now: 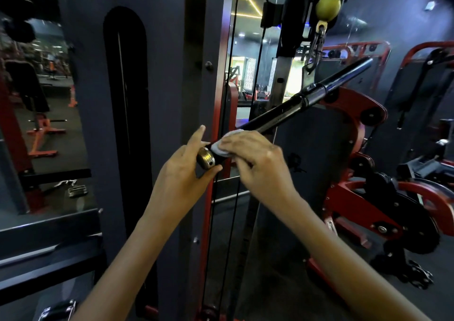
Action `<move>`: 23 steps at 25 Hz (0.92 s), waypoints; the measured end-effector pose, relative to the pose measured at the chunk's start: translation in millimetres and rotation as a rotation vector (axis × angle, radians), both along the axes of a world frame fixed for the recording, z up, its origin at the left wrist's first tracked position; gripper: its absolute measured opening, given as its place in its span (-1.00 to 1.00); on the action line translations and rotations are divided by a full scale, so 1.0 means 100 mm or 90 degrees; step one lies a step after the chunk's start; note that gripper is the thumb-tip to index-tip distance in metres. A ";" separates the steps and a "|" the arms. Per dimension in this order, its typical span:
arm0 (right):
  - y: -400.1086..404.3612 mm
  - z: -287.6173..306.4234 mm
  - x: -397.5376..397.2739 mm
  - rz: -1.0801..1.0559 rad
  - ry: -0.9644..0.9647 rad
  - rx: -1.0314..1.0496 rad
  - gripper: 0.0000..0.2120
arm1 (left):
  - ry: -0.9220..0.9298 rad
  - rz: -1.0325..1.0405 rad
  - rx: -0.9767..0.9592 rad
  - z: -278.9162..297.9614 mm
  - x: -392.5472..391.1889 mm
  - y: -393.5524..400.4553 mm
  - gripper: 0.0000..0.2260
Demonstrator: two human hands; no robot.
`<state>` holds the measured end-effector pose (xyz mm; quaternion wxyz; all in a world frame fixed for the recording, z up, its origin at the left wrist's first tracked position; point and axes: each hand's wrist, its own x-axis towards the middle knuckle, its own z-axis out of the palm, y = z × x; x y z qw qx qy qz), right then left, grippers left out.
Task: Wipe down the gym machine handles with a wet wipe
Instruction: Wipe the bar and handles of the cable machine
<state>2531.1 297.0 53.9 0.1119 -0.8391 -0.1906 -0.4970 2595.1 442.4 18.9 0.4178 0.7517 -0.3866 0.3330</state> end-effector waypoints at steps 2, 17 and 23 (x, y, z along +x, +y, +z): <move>-0.14 0.09 0.01 -0.076 -0.040 0.018 -0.75 | 0.038 -0.005 -0.009 0.02 -0.04 -0.01 -0.25; -0.32 0.08 0.16 -0.118 -0.127 0.108 -0.78 | 0.013 0.015 0.027 -0.01 0.06 0.02 -0.49; -0.28 -0.02 0.21 -0.113 -0.164 0.208 -0.81 | 0.010 -0.046 0.019 0.00 0.11 0.07 -0.56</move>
